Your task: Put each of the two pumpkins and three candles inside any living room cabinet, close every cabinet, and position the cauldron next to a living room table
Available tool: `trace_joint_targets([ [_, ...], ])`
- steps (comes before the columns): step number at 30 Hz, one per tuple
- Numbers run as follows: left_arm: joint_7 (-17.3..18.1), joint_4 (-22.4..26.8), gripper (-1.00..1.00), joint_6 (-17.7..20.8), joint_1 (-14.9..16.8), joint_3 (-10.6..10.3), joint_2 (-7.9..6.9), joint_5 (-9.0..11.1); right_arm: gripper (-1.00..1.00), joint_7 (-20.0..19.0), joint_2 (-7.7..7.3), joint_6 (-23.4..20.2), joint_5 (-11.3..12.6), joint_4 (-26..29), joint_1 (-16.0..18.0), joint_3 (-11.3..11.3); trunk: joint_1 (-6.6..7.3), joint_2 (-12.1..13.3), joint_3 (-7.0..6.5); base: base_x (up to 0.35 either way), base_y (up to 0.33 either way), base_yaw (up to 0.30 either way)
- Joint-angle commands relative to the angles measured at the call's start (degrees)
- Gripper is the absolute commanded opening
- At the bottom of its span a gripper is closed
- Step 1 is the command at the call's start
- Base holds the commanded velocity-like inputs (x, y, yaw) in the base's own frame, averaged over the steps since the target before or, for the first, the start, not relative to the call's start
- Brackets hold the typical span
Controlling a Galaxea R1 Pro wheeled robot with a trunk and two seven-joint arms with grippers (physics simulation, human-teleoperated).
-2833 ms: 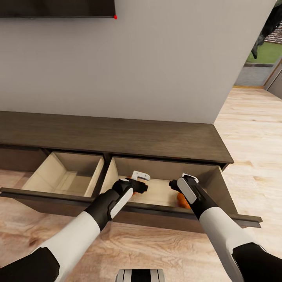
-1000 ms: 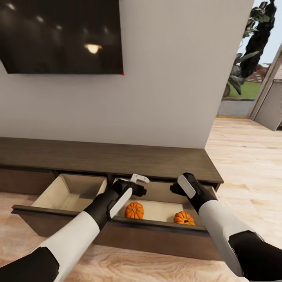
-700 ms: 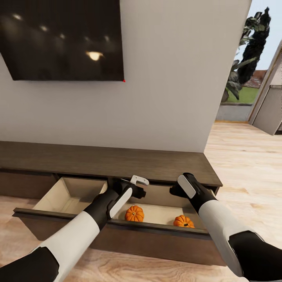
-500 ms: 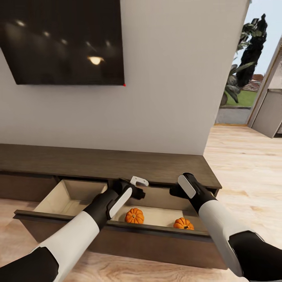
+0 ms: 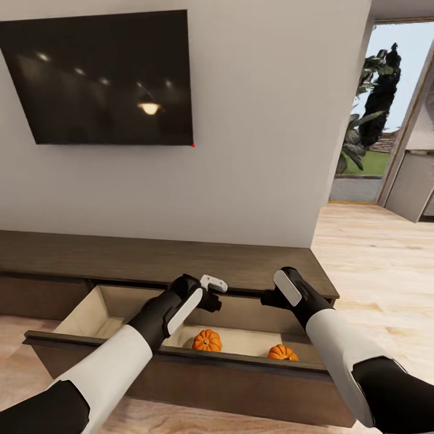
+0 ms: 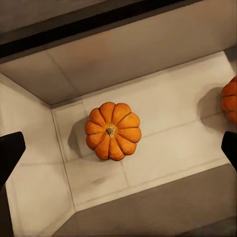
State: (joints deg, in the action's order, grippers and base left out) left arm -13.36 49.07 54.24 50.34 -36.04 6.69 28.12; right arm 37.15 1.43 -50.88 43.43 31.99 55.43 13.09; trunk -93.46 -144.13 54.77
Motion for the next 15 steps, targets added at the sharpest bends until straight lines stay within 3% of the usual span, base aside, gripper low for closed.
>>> trace_joint_targets([
  [1, -0.5, 0.1, 1.0, 0.5, 0.0, -0.1, -0.02, 0.6, 1.0, 0.6, -0.07, -0.1, 0.6, 0.1, 0.0, 0.3, 0.04, 0.0, -0.16, 0.0, 0.0, 0.0],
  [9, 1.5, 0.1, 1.0, 1.7, -0.2, 0.0, -0.04, 0.7, 1.0, 0.6, -0.24, -0.2, 0.6, 0.0, -0.1, 0.3, 0.24, 0.1, -1.93, -0.004, 0.0, 0.0],
  [15, 2.0, -0.2, 1.0, 1.7, -0.3, 0.1, -0.09, 0.6, 1.0, 0.4, -0.23, -0.2, 0.7, 0.1, -0.2, 0.3, 0.4, 0.2, -3.26, -0.128, 0.0, 0.0],
])
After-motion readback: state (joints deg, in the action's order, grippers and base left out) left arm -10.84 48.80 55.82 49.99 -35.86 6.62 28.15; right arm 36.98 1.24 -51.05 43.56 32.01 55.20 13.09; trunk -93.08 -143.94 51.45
